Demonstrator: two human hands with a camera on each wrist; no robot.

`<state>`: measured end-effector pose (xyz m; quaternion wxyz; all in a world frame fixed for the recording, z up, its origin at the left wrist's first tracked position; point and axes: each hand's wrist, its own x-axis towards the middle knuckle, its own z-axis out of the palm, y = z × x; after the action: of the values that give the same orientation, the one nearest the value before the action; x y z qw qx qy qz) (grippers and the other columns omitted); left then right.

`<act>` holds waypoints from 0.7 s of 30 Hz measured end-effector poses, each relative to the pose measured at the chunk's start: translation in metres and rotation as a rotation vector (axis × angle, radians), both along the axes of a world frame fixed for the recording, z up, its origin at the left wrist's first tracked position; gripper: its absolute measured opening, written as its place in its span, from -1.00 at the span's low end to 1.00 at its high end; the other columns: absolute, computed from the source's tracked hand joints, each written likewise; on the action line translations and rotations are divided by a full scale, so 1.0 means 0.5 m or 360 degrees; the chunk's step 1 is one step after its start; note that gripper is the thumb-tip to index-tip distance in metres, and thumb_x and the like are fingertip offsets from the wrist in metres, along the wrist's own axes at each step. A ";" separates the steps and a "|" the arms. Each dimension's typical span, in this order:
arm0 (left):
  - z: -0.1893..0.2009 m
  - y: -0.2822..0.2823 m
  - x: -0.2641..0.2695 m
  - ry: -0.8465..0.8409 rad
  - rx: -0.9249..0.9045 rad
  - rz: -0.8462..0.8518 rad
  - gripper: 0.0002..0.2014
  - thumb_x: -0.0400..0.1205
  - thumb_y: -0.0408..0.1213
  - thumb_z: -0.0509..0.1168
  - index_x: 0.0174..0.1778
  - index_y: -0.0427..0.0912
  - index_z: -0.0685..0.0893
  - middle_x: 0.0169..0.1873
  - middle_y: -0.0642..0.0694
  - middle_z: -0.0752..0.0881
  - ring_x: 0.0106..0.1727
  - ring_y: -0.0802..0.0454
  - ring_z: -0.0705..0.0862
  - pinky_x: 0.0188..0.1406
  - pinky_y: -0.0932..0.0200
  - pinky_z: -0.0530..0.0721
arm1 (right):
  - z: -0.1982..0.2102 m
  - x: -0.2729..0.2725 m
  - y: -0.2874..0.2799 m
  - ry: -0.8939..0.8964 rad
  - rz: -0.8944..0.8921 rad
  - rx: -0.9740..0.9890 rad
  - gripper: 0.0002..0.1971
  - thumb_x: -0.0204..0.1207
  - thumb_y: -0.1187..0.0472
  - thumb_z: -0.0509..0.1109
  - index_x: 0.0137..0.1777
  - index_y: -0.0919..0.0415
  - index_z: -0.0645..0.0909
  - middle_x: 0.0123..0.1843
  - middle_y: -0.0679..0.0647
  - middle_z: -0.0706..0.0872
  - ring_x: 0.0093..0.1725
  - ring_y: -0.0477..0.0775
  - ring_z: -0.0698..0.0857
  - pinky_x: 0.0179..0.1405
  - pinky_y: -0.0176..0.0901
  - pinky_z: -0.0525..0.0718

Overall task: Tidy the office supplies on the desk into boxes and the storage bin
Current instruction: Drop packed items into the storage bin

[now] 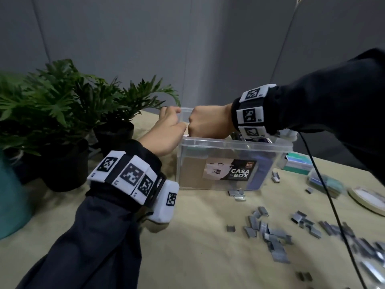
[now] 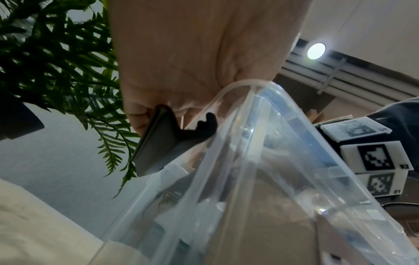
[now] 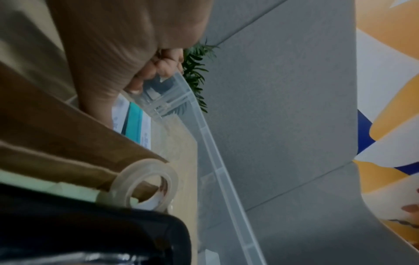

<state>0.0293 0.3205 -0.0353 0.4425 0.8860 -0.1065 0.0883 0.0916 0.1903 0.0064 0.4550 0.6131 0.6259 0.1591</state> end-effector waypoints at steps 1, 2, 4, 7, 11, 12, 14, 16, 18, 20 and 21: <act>0.001 -0.002 -0.001 -0.0005 0.0006 0.0007 -0.52 0.74 -0.37 -0.01 0.62 -0.24 0.14 0.55 -0.11 0.16 0.54 0.02 0.26 0.43 0.04 0.36 | 0.002 0.001 -0.002 0.0026 0.0007 0.0015 -0.59 -0.24 0.55 0.60 -0.69 0.22 0.39 -0.74 0.13 0.45 -0.77 0.12 0.36 -0.58 -0.33 0.26; 0.002 -0.004 -0.003 -0.0004 0.0011 0.0015 -0.52 0.73 -0.38 -0.01 0.61 -0.24 0.15 0.54 -0.11 0.17 0.54 0.01 0.26 0.44 0.05 0.35 | 0.000 0.008 -0.006 0.0066 0.0026 0.0029 -0.53 -0.28 0.55 0.61 -0.69 0.19 0.34 -0.75 0.11 0.43 -0.79 0.12 0.37 -0.59 -0.34 0.26; 0.002 -0.004 -0.004 0.0008 0.0011 0.0024 -0.53 0.73 -0.38 -0.01 0.60 -0.24 0.18 0.52 -0.12 0.19 0.52 -0.05 0.31 0.40 0.02 0.38 | -0.003 0.011 -0.011 0.0081 0.0053 0.0042 -0.45 -0.26 0.55 0.62 -0.65 0.15 0.26 -0.75 0.10 0.42 -0.77 0.11 0.29 -0.61 -0.34 0.26; 0.000 -0.004 -0.002 0.0015 0.0010 0.0031 -0.54 0.73 -0.39 -0.01 0.59 -0.24 0.19 0.50 -0.13 0.20 0.48 -0.12 0.35 0.39 -0.03 0.41 | -0.006 0.006 -0.009 -0.0038 -0.0039 -0.0042 -0.54 0.01 0.51 0.59 -0.56 0.18 0.30 -0.65 0.13 0.52 -0.62 0.09 0.24 -0.57 -0.28 0.29; -0.002 -0.007 0.002 -0.0022 0.0038 0.0051 -0.55 0.73 -0.40 -0.01 0.58 -0.25 0.20 0.52 -0.15 0.21 0.53 -0.04 0.28 0.43 0.06 0.34 | 0.010 -0.004 -0.025 -0.0162 -0.0514 -0.0117 -0.92 0.50 0.38 0.35 -0.04 0.25 0.59 -0.26 0.16 0.72 -0.29 0.25 0.68 -0.41 -0.09 0.45; -0.002 -0.006 0.004 -0.0030 0.0034 0.0058 -0.55 0.73 -0.40 0.00 0.58 -0.25 0.20 0.52 -0.15 0.21 0.53 -0.04 0.28 0.44 0.04 0.34 | 0.019 -0.009 -0.024 -0.0205 -0.0574 -0.0111 -0.77 0.50 0.32 0.41 0.15 0.26 0.59 -0.23 0.17 0.73 -0.24 0.26 0.72 -0.41 -0.09 0.45; -0.004 -0.004 0.006 -0.0045 0.0002 0.0070 -0.55 0.73 -0.39 0.03 0.57 -0.23 0.21 0.53 -0.16 0.24 0.52 -0.07 0.31 0.47 -0.02 0.36 | 0.037 -0.011 -0.018 -0.0270 -0.0630 -0.0117 -0.48 0.48 0.05 0.53 0.35 0.25 0.49 -0.12 0.17 0.76 -0.11 0.26 0.75 -0.35 -0.07 0.46; -0.005 -0.001 0.006 -0.0063 -0.0068 0.0074 -0.55 0.73 -0.37 0.07 0.56 -0.19 0.24 0.52 -0.16 0.30 0.50 -0.12 0.36 0.48 -0.09 0.39 | 0.060 -0.015 -0.013 -0.0283 -0.0764 -0.0076 -0.35 0.43 -0.16 0.54 0.38 0.21 0.48 -0.02 0.17 0.76 -0.01 0.24 0.75 -0.27 -0.06 0.47; -0.007 0.001 0.005 -0.0106 -0.0147 0.0103 -0.56 0.70 -0.36 0.13 0.52 -0.16 0.29 0.47 -0.15 0.40 0.44 -0.12 0.43 0.44 -0.14 0.45 | 0.083 -0.026 -0.015 -0.0280 -0.0868 0.0032 -0.35 0.45 -0.15 0.53 0.45 0.15 0.48 0.08 0.19 0.75 0.07 0.25 0.73 -0.23 -0.05 0.48; -0.008 0.002 0.002 -0.0158 -0.0185 0.0164 -0.59 0.69 -0.34 0.18 0.48 -0.15 0.36 0.37 -0.13 0.49 0.33 -0.11 0.51 0.33 -0.16 0.55 | 0.105 -0.040 -0.026 -0.0237 -0.0941 0.0235 -0.39 0.50 -0.07 0.51 0.52 0.06 0.48 0.19 0.19 0.74 0.16 0.27 0.71 -0.18 -0.05 0.49; -0.008 0.002 0.001 -0.0190 -0.0184 0.0197 -0.61 0.69 -0.32 0.20 0.45 -0.16 0.39 0.33 -0.13 0.53 0.28 -0.12 0.55 0.27 -0.18 0.59 | 0.117 -0.050 -0.036 -0.0184 -0.0973 0.0362 -0.43 0.52 -0.03 0.50 0.51 0.04 0.50 0.21 0.18 0.73 0.18 0.28 0.70 -0.14 -0.04 0.51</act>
<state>0.0296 0.3214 -0.0395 0.4795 0.8571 -0.0724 0.1741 0.0668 0.1725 0.0649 0.4450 0.8094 0.3644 0.1185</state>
